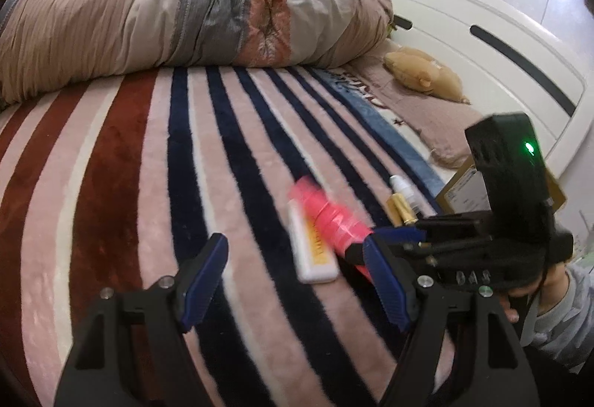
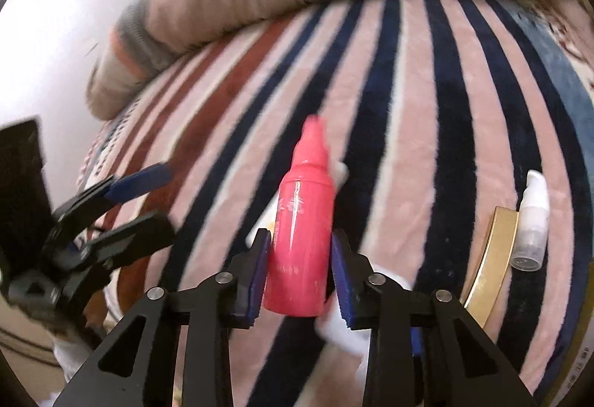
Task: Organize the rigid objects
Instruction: 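Move the right gripper back and grasp the red spray bottle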
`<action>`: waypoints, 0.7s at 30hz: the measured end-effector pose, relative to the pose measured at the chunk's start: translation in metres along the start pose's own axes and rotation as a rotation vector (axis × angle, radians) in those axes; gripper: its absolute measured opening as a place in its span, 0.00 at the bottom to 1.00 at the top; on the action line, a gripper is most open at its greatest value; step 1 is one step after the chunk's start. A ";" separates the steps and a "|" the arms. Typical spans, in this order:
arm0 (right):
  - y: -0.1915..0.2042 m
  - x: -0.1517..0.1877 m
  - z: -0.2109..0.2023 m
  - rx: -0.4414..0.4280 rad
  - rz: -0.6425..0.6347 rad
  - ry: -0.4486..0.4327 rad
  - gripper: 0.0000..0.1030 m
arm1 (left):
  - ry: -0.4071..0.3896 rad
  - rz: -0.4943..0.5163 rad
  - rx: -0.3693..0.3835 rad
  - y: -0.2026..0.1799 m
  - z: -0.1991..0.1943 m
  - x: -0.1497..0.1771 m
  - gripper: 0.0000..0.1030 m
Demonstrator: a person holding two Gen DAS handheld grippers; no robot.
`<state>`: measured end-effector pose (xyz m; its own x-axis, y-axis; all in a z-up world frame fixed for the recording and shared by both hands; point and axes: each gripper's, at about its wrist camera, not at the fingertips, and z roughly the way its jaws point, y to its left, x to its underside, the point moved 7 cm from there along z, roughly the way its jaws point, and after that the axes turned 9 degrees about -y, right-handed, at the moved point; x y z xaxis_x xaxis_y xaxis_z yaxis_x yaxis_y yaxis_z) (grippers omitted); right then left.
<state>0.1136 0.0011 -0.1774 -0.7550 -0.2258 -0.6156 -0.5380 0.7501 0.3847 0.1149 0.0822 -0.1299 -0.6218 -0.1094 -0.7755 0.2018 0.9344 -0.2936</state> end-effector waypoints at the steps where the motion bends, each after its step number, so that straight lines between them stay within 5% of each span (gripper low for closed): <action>1: 0.004 0.000 -0.005 -0.009 -0.012 -0.008 0.26 | -0.006 -0.009 0.020 -0.004 -0.002 -0.003 0.70; 6: 0.021 0.007 -0.030 -0.018 -0.101 -0.013 0.26 | -0.014 -0.018 0.036 -0.017 -0.007 -0.010 0.70; 14: 0.015 0.055 -0.011 -0.012 -0.158 0.167 0.26 | 0.022 -0.006 -0.029 -0.016 -0.010 0.006 0.70; 21: 0.017 0.058 0.006 -0.042 -0.132 0.225 0.26 | 0.058 -0.019 -0.032 -0.009 -0.004 0.017 0.70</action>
<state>0.0633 0.0043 -0.2109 -0.7391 -0.4559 -0.4960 -0.6489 0.6795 0.3424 0.0990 0.0737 -0.1383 -0.6686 -0.1082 -0.7357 0.1658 0.9428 -0.2893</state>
